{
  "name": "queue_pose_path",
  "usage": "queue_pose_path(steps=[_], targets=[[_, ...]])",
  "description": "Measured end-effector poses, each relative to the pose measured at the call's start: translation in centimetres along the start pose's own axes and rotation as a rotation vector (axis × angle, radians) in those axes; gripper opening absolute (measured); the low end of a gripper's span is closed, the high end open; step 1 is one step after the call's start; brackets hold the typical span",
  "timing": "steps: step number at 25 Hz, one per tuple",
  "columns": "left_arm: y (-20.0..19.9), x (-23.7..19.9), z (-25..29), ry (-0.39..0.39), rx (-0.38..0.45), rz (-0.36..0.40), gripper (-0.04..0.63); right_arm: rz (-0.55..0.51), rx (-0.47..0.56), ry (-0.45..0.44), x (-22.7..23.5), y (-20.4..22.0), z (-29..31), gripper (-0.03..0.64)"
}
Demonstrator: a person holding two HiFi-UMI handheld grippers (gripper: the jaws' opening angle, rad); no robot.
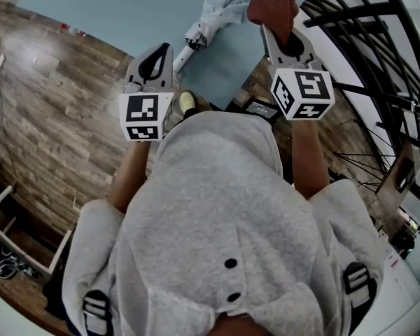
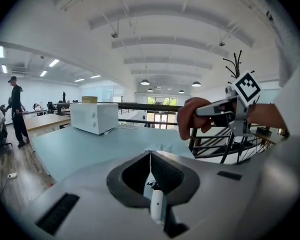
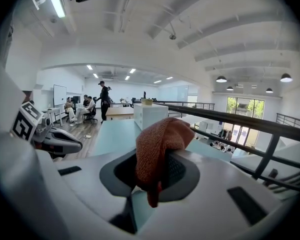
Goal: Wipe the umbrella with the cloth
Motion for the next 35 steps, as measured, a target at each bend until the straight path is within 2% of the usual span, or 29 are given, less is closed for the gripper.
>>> queue_pose_path(steps=[10, 16, 21, 25, 35], targets=[[2.0, 2.8, 5.6, -0.035, -0.19, 0.014, 0.019, -0.048, -0.024, -0.076, 4.5, 0.4, 3.0, 0.074], [3.9, 2.8, 8.6, -0.011, -0.309, 0.049, 0.151, -0.043, -0.057, -0.101, 6.0, 1.2, 5.1, 0.073], [5.9, 3.2, 11.9, 0.022, -0.46, 0.133, 0.2, -0.053, -0.104, -0.104, 7.2, 2.1, 7.0, 0.072], [7.5, 2.7, 13.7, 0.031, -0.549, 0.145, 0.216, -0.061, -0.151, -0.109, 7.5, 3.1, 8.7, 0.072], [9.3, 1.9, 15.9, 0.031, -0.676, 0.148, 0.216, -0.074, -0.234, -0.102, 7.9, 4.8, 11.5, 0.074]])
Point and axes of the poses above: the fingertips, and each gripper's own axes: z forward along the fingers, x to its right, y out of its underside, the point moved 9 cm from there along -z, backward along the fingers, and after that the axes turned 15 degrees about -x, right-handed, at the moved point
